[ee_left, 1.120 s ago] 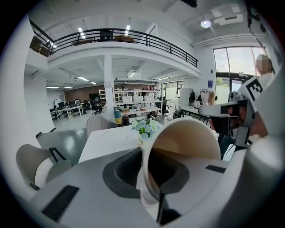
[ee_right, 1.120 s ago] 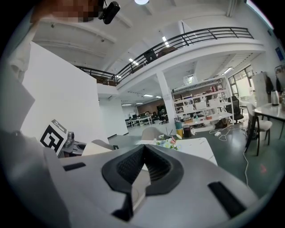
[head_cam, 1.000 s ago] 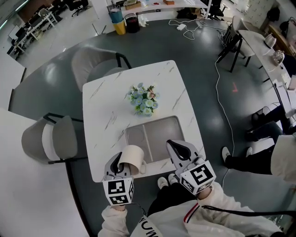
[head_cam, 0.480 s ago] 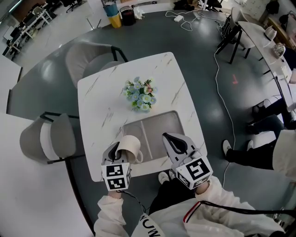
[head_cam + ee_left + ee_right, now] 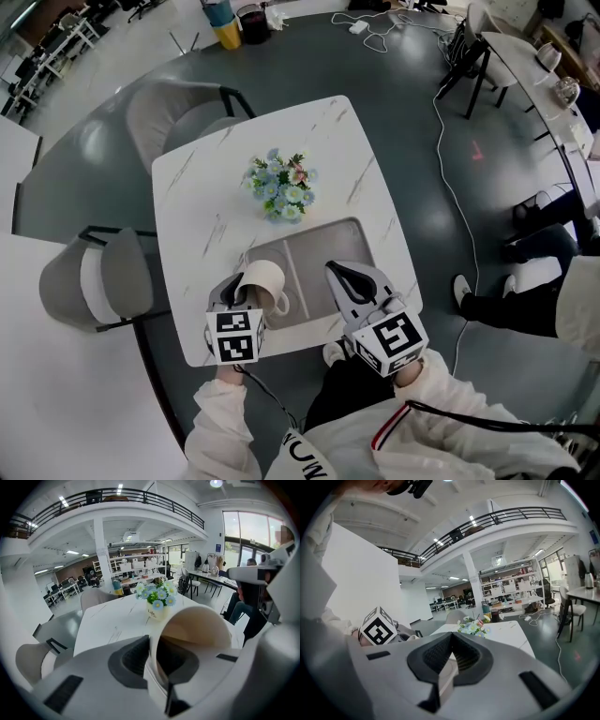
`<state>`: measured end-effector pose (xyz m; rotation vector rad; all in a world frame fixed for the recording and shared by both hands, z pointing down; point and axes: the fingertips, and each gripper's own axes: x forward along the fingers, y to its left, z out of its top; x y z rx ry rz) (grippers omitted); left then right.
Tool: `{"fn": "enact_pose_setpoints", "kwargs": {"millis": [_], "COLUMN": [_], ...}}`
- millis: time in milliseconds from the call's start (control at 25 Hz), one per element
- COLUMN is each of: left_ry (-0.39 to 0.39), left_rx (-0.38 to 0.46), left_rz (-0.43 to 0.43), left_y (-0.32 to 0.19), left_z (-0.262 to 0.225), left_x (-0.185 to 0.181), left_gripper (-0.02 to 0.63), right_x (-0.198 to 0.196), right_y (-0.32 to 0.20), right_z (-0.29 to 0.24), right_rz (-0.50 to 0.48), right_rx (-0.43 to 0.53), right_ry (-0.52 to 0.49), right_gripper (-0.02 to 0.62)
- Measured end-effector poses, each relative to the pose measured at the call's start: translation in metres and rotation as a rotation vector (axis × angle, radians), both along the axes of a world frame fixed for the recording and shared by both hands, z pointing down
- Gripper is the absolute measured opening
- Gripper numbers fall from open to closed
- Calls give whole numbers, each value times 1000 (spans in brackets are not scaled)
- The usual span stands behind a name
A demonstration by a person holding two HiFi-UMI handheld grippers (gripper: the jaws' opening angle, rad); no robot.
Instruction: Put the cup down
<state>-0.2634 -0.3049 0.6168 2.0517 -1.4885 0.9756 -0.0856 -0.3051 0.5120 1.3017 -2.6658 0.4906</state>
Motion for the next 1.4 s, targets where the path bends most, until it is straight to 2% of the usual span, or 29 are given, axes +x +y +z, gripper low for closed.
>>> {"fn": "enact_pose_setpoints", "kwargs": {"millis": [440,1400], "left_ry": [-30,-163], "left_rx": [-58,-312], "left_rz": [33,148], "left_y": [-18,-43], "left_z": [24,71], "left_x": [-1,5], "left_gripper": [46,46], "right_x": [-3,0], "right_y": [-15,-16], "right_z": [15,41], "right_rz": [11,34], "right_rx": [-6,-64], "right_ry": [12,-7], "right_gripper": [5,5]}}
